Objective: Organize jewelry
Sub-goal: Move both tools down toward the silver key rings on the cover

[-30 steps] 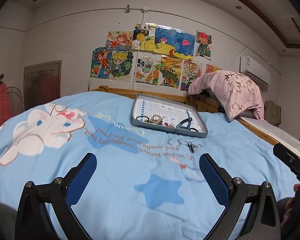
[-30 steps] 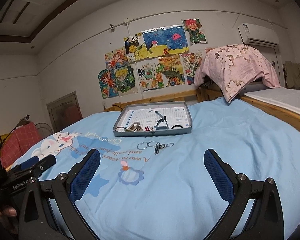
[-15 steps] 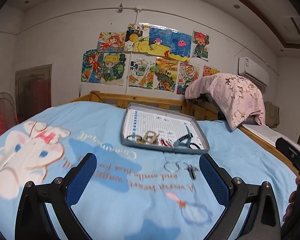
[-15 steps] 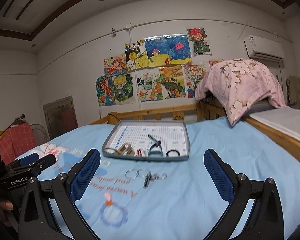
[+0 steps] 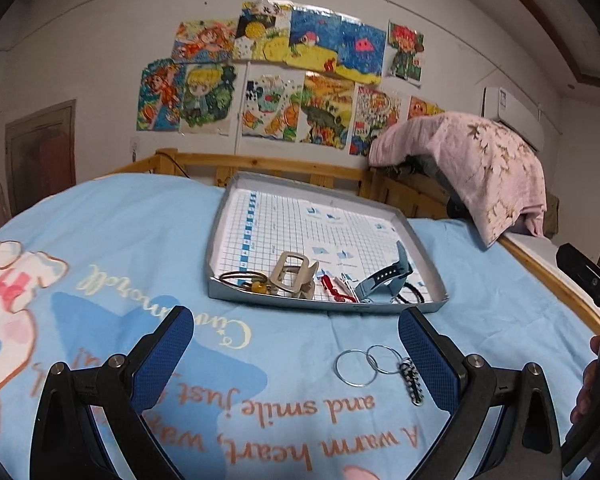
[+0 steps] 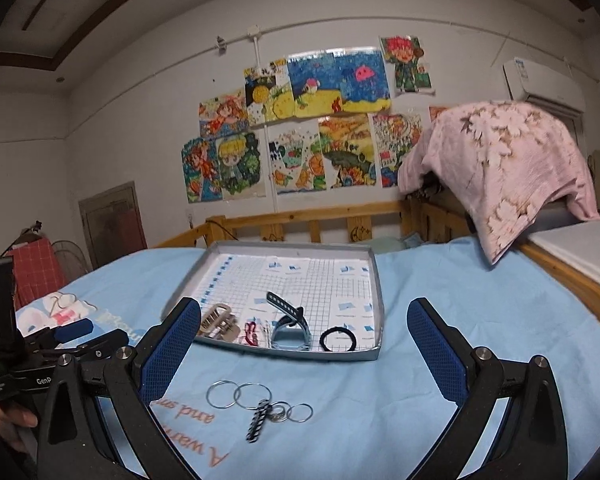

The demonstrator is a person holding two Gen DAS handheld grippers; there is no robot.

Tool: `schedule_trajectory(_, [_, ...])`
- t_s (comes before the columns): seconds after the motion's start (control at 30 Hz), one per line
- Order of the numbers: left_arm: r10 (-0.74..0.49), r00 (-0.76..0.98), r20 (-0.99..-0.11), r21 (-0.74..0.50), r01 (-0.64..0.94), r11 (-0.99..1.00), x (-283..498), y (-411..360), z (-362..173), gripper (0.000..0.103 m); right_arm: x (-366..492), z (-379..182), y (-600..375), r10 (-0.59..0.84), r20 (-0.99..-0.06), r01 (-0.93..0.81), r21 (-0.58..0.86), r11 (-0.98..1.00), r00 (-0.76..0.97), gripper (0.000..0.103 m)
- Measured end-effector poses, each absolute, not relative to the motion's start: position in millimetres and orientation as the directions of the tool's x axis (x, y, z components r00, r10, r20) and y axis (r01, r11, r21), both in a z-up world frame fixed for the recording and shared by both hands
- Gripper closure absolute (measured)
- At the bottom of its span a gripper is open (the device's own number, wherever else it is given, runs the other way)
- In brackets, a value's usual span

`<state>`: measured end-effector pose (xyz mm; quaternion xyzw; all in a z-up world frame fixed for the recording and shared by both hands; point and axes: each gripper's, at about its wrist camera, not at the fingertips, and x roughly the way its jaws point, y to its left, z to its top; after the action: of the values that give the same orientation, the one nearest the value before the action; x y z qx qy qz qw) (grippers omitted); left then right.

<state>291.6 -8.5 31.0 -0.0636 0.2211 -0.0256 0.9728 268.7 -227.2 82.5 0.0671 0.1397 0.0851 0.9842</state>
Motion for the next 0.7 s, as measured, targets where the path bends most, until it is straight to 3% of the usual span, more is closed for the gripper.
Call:
schedule_trajectory(0.2, [-0.086,0.890,-0.447,-0.139,0.026,0.990,315,-16,16,0.000,294,58,-228,0.173,-0.317,-0.115,0.192,0.975,0.933,0.014])
schedule_trajectory(0.47, [-0.084,0.873,-0.480,-0.117,0.031,0.993,331,-23,5,0.000,309,38,-225,0.158,-0.378,-0.093,0.184,0.979,0.912,0.021])
schedule_trajectory(0.6, [-0.099,0.859,-0.503,-0.114,0.048,0.992,335,-25,-1,0.000,316,30,-224,0.171,-0.418,-0.098,0.191,0.977,0.892,0.035])
schedule_trajectory(0.7, [-0.112,0.849,-0.517,-0.112,0.063,0.992,337,-28,-5,0.006,317,24,-223,0.173,-0.433,-0.097,0.192,0.977,0.884,0.046])
